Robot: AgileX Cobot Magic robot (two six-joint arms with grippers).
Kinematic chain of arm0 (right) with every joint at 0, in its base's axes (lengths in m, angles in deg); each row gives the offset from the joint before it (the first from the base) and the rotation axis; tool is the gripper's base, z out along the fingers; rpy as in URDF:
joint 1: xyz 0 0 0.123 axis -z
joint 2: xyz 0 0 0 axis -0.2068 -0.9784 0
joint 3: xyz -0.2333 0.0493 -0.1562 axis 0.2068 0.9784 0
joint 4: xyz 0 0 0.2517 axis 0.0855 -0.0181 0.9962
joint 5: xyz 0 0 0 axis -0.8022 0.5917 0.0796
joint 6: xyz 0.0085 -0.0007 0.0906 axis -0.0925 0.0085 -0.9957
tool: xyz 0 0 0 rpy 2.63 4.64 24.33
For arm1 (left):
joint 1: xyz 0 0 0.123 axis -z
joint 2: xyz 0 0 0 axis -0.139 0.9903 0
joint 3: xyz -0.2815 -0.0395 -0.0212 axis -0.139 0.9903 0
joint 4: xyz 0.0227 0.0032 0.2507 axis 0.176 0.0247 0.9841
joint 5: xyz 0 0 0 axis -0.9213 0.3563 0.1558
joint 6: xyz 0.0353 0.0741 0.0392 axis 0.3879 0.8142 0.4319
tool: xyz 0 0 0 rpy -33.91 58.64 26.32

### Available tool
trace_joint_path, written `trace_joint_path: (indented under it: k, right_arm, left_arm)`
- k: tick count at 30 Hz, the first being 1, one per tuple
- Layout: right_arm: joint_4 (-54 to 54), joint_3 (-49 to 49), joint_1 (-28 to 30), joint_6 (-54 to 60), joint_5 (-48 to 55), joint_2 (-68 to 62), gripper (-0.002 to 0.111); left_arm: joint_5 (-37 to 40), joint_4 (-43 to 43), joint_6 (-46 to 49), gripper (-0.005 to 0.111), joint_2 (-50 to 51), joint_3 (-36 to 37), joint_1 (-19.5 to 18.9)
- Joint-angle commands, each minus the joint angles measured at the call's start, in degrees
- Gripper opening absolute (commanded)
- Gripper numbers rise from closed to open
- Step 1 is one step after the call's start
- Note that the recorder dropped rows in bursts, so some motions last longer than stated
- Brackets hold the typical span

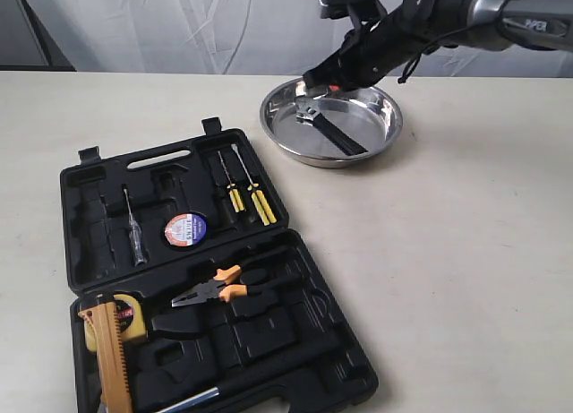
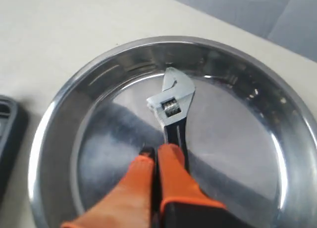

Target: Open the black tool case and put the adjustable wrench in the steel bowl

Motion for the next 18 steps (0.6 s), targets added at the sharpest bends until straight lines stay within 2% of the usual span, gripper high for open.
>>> trace_joint_path:
  k: [1,7,11,14,18]
  right_arm:
    - [-0.44,6.47,1.88,-2.36,2.88,7.65,-0.001]
    - [-0.24,28.73,3.95,-5.19,-10.56,28.09,-0.001]
    - [0.90,39.83,4.12,-7.93,-14.57,43.21,-0.001]
    - [2.96,44.05,3.74,-7.93,-10.60,53.07,-0.001]
    - [3.09,45.23,3.74,-8.08,7.72,61.64,-0.001]
  left_arm:
    - [-0.62,-0.09,-0.22,0.000,-0.39,-0.11,0.04]
    - [-0.62,-0.09,-0.22,0.000,-0.39,-0.11,0.04]
    - [-0.62,-0.09,-0.22,0.000,-0.39,-0.11,0.04]
    - [-0.62,-0.09,-0.22,0.000,-0.39,-0.11,0.04]
    - [-0.62,-0.09,-0.22,0.000,-0.39,-0.11,0.04]
